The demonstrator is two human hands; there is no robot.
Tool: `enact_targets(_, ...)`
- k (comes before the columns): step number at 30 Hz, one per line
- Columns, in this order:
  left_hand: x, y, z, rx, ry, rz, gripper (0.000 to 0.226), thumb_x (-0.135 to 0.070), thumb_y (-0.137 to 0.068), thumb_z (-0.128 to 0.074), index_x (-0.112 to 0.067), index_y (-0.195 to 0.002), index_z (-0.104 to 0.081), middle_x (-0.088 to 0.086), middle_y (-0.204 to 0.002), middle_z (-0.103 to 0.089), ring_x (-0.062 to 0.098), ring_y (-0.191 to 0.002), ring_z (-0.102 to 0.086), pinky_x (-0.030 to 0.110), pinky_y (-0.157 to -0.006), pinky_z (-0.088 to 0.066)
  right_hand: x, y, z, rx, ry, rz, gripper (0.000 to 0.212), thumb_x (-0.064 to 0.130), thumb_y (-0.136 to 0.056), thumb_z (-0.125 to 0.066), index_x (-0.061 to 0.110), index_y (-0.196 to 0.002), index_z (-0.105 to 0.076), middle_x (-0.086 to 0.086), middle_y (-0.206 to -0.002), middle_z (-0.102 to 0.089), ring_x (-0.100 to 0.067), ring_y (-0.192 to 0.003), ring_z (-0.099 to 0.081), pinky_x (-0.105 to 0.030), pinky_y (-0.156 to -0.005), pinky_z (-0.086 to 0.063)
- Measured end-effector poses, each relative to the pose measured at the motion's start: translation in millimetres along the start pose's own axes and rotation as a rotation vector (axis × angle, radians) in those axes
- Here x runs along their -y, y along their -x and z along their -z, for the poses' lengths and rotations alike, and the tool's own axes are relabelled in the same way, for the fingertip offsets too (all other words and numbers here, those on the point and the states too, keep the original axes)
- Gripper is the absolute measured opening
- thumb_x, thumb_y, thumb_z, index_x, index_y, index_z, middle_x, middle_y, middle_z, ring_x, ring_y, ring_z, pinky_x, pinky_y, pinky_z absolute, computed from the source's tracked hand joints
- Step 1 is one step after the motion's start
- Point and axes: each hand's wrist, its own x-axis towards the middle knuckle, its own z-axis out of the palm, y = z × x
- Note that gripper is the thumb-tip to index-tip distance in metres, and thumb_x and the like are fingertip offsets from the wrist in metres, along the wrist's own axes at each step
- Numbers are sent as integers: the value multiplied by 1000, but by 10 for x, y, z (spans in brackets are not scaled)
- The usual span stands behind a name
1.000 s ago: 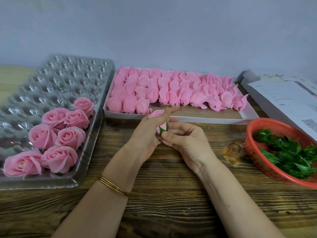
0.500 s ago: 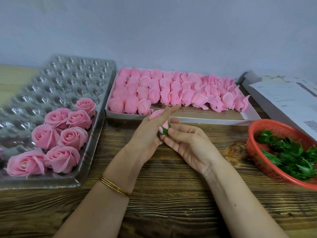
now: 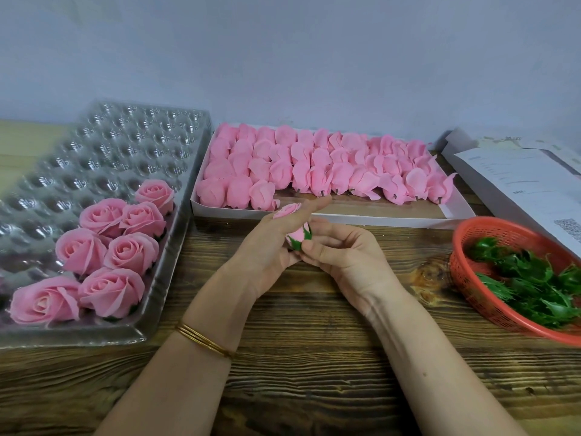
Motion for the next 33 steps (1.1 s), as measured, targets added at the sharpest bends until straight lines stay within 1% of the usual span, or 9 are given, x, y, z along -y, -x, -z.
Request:
enact_targets(3, -9, 4, -4, 6, -3, 2, 28, -30, -88, -65, -23, -113, -76, 14, -118, -69, 27, -105, -68, 39, -92, -57, -6, -2, 7, -21, 53, 29, 46, 0, -61, -73, -3, -106, -70, -22, -93, -72, -29, -87, -69, -30, -79, -59)
enact_targets(6, -8, 5, 2, 21, -9, -12, 38, -36, -77, -69, -24, -113, -77, 12, -110, -71, 26, -100, -69, 39, -92, -57, -7, 5, 10, -6, 84, 55, 42, 3, -60, -74, 3, -103, -72, -19, -93, -74, -27, -88, -70, -32, -83, -59)
enact_targets(8, 0, -5, 13, 25, -12, -23, 44, -38, -72, -71, -24, -114, -76, 11, -109, -72, 26, -99, -70, 38, -90, -58, -10, 9, 3, -4, 123, 74, 40, 4, -61, -74, 5, -101, -73, -21, -97, -74, -30, -94, -68, -39, -90, -56)
enact_targets(13, 17, -23, 34, 60, -29, -52, 34, -38, -75, -68, -29, -106, -79, 0, -93, -77, 21, -92, -74, 34, -85, -60, -17, 7, 15, 14, 187, 100, 31, -9, -74, -71, 5, -102, -73, -21, -99, -74, -29, -93, -67, -42, -94, -54)
enact_targets(19, 15, -15, 19, 64, -46, -50, 26, -29, -92, -62, -26, -113, -76, 2, -102, -76, 22, -96, -73, 34, -83, -61, -3, -8, 51, 96, 167, 58, 30, -7, -77, -70, 4, -104, -74, -13, -92, -75, -20, -88, -70, -28, -82, -57)
enact_targets(22, 13, -5, 13, 62, -95, -47, 27, -26, -99, -57, -23, -120, -73, 8, -111, -74, 23, -101, -72, 39, -88, -60, 6, -23, 57, 136, 144, 28, 26, -13, -80, -65, 1, -99, -74, -13, -87, -72, -15, -79, -70, -20, -72, -54)
enact_targets(26, 16, 3, 7, 67, -137, -36, 27, -28, -99, -57, -25, -120, -73, 9, -121, -71, 23, -111, -68, 45, -99, -54, 6, -36, 66, 153, 138, 5, 25, -15, -80, -64, 1, -96, -75, -20, -89, -64, -17, -76, -66, -20, -69, -53)
enact_targets(29, 21, -2, 13, 63, -130, -22, 26, -28, -97, -59, -26, -119, -73, 10, -127, -67, 22, -114, -67, 46, -101, -52, -1, -54, 64, 157, 138, -7, 23, -2, -69, -72, 4, -91, -77, -21, -88, -61, -18, -74, -60, -21, -68, -53)
enact_targets(33, 25, -12, 26, 67, -128, -1, 27, -31, -94, -63, -29, -118, -74, 7, -131, -65, 22, -119, -63, 45, -101, -53, -3, -69, 82, 182, 136, -15, 23, -2, -68, -75, 7, -88, -78, -9, -78, -70, -13, -70, -65, -20, -65, -53)
